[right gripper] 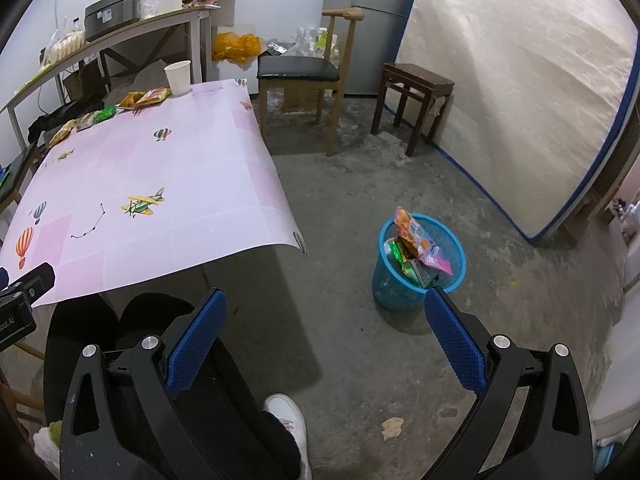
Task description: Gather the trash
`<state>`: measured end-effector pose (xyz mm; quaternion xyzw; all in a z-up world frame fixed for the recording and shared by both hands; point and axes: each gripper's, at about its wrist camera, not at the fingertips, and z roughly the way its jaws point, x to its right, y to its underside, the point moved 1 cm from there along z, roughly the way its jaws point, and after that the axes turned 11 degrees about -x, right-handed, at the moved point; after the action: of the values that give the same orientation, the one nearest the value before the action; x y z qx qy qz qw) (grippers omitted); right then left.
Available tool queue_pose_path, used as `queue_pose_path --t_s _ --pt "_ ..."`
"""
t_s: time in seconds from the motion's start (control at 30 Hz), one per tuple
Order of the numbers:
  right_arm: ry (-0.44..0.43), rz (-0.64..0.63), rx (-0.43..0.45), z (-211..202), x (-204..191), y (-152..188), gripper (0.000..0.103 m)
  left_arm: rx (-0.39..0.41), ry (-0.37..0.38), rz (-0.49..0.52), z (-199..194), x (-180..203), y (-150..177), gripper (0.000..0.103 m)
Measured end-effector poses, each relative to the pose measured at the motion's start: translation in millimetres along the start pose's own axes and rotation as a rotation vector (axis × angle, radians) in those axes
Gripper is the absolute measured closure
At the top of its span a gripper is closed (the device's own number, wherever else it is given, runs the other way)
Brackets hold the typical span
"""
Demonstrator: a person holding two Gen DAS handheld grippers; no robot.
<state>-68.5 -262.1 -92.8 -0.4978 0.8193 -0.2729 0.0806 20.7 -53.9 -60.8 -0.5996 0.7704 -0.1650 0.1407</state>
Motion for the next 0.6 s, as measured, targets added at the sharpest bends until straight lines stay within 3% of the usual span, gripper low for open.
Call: queue_pose_path --t_s 0.6 --pt "-0.003 -0.02 0.01 0.4 -3.6 -1.9 0.008 0.002 -0.004 -0.002 -1.6 -1.7 1.4 0.006"
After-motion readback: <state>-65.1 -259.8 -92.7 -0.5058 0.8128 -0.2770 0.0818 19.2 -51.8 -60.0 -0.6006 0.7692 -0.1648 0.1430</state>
